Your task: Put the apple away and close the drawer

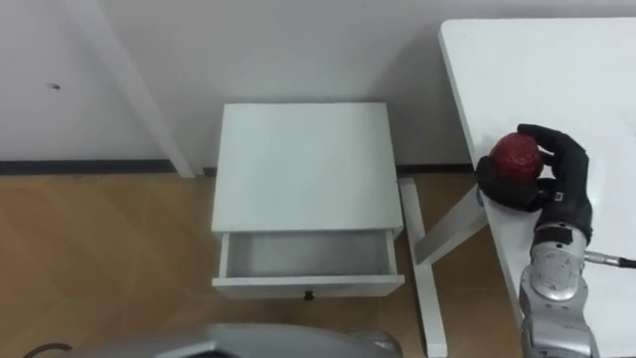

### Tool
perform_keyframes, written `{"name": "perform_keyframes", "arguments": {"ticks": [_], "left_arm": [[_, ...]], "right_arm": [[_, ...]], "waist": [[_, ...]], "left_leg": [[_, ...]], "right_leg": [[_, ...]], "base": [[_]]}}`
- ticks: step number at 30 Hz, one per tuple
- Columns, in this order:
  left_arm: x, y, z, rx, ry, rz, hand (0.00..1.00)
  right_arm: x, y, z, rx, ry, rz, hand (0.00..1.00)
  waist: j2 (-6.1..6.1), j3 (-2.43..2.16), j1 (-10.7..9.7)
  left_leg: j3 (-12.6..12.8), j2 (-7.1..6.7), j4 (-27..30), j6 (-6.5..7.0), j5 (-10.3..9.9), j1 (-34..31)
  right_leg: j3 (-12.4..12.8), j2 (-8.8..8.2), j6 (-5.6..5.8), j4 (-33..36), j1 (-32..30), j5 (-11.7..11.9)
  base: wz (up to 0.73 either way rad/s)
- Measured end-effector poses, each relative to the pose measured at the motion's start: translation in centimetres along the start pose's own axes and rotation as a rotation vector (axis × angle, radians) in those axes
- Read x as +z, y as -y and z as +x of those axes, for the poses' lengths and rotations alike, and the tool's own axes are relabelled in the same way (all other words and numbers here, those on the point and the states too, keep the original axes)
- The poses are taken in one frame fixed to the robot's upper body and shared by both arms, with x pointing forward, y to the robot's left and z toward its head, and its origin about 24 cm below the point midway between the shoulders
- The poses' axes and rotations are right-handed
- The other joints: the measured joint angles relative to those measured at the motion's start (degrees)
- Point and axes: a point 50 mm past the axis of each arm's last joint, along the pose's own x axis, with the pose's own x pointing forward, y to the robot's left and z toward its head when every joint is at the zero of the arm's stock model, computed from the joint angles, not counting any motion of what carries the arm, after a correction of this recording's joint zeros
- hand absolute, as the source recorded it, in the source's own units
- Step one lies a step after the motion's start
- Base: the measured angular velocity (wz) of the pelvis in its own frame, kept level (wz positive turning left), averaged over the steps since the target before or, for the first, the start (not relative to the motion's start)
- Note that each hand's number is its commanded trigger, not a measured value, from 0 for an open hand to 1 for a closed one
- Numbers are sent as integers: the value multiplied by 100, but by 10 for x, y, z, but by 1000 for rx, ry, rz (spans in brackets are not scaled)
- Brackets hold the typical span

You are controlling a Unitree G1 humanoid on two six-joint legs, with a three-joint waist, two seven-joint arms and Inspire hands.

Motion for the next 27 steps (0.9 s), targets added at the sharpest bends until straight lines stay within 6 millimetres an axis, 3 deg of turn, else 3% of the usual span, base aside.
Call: {"name": "perform_keyframes", "arguments": {"ticks": [7,11,15,27], "left_arm": [[12,1,2,-20,36,15,0],[12,2,2,-43,36,17,0],[11,3,2,-57,33,19,0],[18,4,3,-63,52,22,0]], "right_arm": [[13,-38,-6,263,46,-1,100],[18,-57,-12,415,61,-44,100],[22,-65,-15,485,77,-59,100],[22,-81,-23,666,80,-93,100]], "waist": [[49,12,60],[120,50,132],[158,57,166],[71,45,183]], "left_leg": [[-25,5,82,11,-14,-90],[-23,-6,92,15,-15,-89],[-23,-9,82,15,-15,-95],[-27,-12,82,17,-13,-180]], "right_leg": [[-21,3,2,0,-32,7],[-27,-6,9,-2,-31,11],[-83,-15,11,-8,-18,12],[-167,-33,14,-20,-62,12]], "base": [[4],[0],[5],[2]]}}
